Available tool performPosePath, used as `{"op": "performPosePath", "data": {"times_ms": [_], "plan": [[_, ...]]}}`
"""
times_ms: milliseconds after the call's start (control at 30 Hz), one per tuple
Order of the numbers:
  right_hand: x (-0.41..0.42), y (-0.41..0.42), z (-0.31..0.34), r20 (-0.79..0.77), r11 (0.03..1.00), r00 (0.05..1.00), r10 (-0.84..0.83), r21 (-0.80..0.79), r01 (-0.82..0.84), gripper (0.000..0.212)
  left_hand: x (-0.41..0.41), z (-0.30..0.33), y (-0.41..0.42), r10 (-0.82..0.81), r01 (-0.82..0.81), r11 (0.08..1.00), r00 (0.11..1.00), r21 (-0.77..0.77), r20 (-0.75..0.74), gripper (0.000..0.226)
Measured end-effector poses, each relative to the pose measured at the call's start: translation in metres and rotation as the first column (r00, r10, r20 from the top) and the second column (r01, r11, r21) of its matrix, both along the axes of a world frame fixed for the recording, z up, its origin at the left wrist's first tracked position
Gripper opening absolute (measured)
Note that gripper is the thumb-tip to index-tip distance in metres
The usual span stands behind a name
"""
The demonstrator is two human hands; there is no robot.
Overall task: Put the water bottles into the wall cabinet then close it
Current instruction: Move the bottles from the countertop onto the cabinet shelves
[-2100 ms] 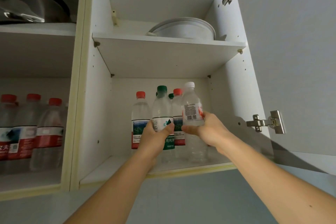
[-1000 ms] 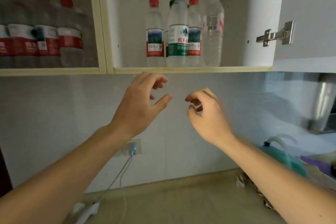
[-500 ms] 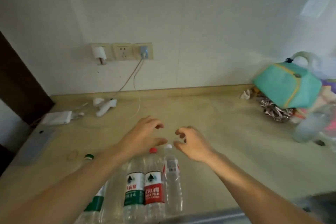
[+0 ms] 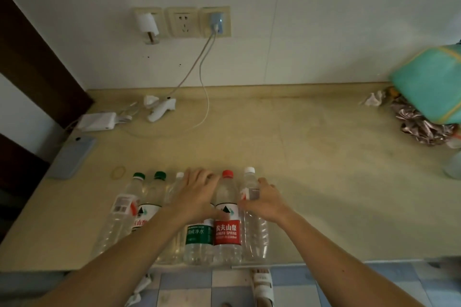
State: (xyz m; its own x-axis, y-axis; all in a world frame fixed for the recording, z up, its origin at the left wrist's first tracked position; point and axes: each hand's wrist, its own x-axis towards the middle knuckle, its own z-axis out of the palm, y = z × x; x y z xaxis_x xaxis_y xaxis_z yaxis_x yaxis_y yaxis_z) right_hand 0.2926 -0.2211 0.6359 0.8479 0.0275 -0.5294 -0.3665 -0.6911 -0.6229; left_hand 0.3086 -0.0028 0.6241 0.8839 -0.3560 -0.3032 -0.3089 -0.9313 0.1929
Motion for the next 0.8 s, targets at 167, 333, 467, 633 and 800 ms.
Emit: {"op": "performPosePath", "data": {"times_ms": [167,333,467,633,800], "plan": [[0.012,-0.027,0.002,-0.081,0.999,0.997,-0.016,0.04,0.019,0.074,-0.004,-0.004,-0.025,-0.025,0.023,0.999,0.994,0.022,0.104,0.113],[0.022,-0.055,0.007,-0.15,0.997,0.989,-0.016,0.069,0.026,0.044,-0.006,-0.003,-0.055,0.061,-0.054,0.996,0.994,-0.077,0.089,0.098],[0.027,-0.062,0.005,-0.11,0.998,0.992,-0.063,0.024,0.066,0.067,0.001,0.001,-0.069,0.219,-0.247,0.951,0.962,-0.188,-0.161,0.092],[0.042,-0.053,-0.001,-0.12,0.997,0.991,-0.065,-0.039,0.061,0.053,0.009,0.001,-0.092,0.271,-0.414,0.863,0.862,-0.289,-0.429,0.032],[0.047,-0.057,-0.006,-0.141,0.996,0.986,-0.094,-0.017,0.092,0.033,0.012,-0.001,-0.087,0.315,-0.611,0.705,0.725,-0.361,-0.612,0.034]]}}
